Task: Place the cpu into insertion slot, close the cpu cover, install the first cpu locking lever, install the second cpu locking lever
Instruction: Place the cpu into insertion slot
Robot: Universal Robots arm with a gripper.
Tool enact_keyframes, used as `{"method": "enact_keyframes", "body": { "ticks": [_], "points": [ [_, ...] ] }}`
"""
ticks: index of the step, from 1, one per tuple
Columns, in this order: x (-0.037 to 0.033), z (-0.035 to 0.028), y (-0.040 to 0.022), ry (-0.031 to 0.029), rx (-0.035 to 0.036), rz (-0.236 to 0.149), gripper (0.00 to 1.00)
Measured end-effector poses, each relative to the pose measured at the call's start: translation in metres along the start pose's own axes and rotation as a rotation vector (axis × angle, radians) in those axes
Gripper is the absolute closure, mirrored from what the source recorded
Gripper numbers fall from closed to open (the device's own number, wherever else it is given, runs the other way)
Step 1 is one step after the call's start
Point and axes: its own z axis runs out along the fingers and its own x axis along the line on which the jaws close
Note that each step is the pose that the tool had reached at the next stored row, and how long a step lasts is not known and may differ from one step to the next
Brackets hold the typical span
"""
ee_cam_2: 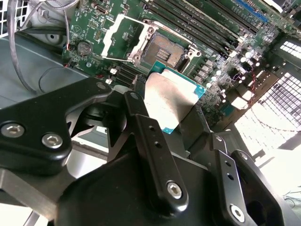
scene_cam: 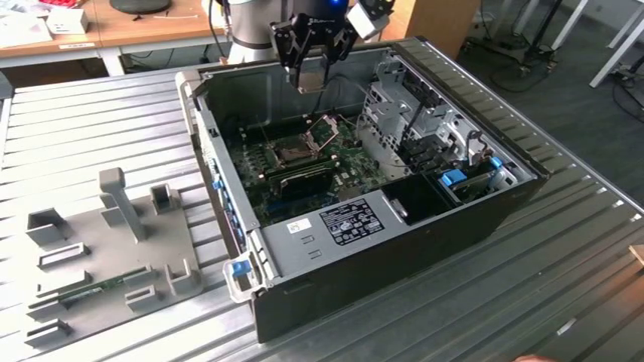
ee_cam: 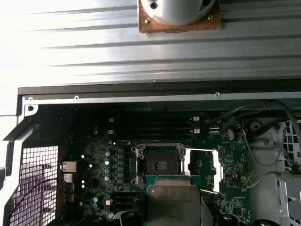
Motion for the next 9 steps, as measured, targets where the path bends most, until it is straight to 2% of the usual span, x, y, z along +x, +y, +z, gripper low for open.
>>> {"method": "enact_keyframes", "body": {
  "ticks": [9],
  "points": [
    [-0.0001, 0.0028, -0.0002, 0.0000, -0.0001, 0.000, 0.46]
  ]
}}
